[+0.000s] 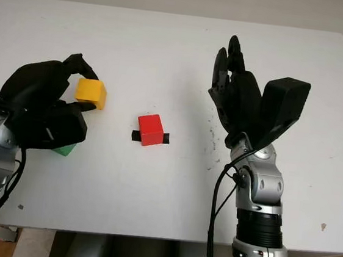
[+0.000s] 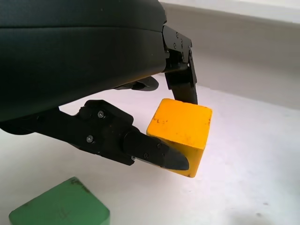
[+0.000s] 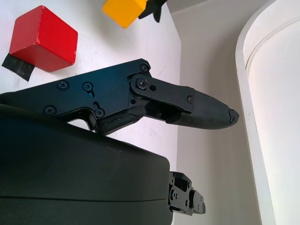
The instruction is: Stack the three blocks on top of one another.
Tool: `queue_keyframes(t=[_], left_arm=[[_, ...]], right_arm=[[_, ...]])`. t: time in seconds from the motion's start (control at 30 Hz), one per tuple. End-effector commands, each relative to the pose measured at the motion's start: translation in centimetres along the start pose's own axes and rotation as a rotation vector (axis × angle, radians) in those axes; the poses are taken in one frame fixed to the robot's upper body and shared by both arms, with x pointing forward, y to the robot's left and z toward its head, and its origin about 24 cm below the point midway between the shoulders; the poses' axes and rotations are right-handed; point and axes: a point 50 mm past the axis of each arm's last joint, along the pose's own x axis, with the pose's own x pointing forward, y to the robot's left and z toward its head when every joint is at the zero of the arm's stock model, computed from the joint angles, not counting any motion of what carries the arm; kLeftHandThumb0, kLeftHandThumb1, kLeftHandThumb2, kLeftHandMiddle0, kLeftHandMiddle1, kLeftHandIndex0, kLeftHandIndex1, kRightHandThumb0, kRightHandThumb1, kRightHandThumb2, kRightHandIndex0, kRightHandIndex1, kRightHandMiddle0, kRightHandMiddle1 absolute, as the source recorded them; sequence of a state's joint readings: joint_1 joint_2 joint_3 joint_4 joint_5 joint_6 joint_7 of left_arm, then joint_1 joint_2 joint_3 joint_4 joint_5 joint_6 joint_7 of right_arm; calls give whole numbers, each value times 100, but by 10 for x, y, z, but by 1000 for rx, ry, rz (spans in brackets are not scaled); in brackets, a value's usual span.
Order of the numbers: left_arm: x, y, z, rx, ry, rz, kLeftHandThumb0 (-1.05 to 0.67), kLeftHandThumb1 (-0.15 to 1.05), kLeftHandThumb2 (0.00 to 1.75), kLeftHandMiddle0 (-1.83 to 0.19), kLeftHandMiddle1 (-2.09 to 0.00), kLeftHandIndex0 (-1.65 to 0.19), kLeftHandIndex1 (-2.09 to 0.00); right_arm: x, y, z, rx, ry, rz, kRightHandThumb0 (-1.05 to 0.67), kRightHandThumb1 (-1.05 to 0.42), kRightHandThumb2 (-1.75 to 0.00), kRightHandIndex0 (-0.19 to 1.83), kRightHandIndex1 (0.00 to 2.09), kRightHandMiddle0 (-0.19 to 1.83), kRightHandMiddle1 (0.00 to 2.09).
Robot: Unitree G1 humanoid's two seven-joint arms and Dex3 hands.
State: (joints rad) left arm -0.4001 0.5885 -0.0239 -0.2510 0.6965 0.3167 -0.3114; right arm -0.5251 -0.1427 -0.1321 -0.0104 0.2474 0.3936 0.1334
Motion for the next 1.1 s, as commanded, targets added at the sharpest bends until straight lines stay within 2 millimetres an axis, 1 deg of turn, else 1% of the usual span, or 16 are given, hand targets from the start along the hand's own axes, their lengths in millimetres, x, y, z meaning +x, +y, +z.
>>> queue_keyframes(t=[0.0, 0.13, 0.27, 0.37, 0.5, 0.67, 0.77, 0.9, 1.07], left_arm=[[-4, 11, 5, -28, -37, 37, -33, 105, 13, -28, -5, -13, -151], [-7, 19, 10, -113, -102, 51, -32, 105, 13, -27, -5, -13, -153], [-8, 26, 16, -190, -143, 28, -32, 105, 14, -26, -5, -10, -157], [-4, 29, 23, -235, -175, -12, -34, 105, 15, -25, -5, -6, -167], [2, 26, 33, -287, -164, -51, -34, 105, 11, -27, -6, -8, -171], [5, 17, 42, -326, -135, -93, -31, 105, 11, -30, -7, -5, -185], [6, 12, 45, -335, -142, -128, -30, 105, 11, -30, -7, -4, -187], [8, 8, 50, -363, -166, -229, -30, 105, 15, -25, -4, 1, -190], [13, 10, 57, -324, -208, -308, -33, 105, 12, -24, -4, -1, -190]], right_arm=[[-1, 0, 4, 0, -18, 2, -69, -105, -70, -19, 0, -19, 0], [-1, -1, 3, -3, -17, 4, -69, -105, -70, -19, 0, -19, 0], [-2, -1, 3, -10, -17, 9, -69, -105, -70, -19, 0, -19, 0], [-2, -1, 3, -8, -15, 15, -69, -105, -70, -19, 0, -19, 0], [-2, 1, 2, 4, -8, 16, -69, -105, -70, -19, 0, -19, 0], [-2, 3, 1, 6, -10, 9, -69, -105, -69, -19, 0, -19, 0], [-2, 4, 1, 4, -10, 7, -68, -105, -69, -19, 0, -19, 0], [-2, 6, 1, 16, -6, 3, -68, -105, -69, -19, 0, -19, 0], [-1, 6, 0, 42, -6, -1, -69, -105, -67, -19, 0, -19, 0]])
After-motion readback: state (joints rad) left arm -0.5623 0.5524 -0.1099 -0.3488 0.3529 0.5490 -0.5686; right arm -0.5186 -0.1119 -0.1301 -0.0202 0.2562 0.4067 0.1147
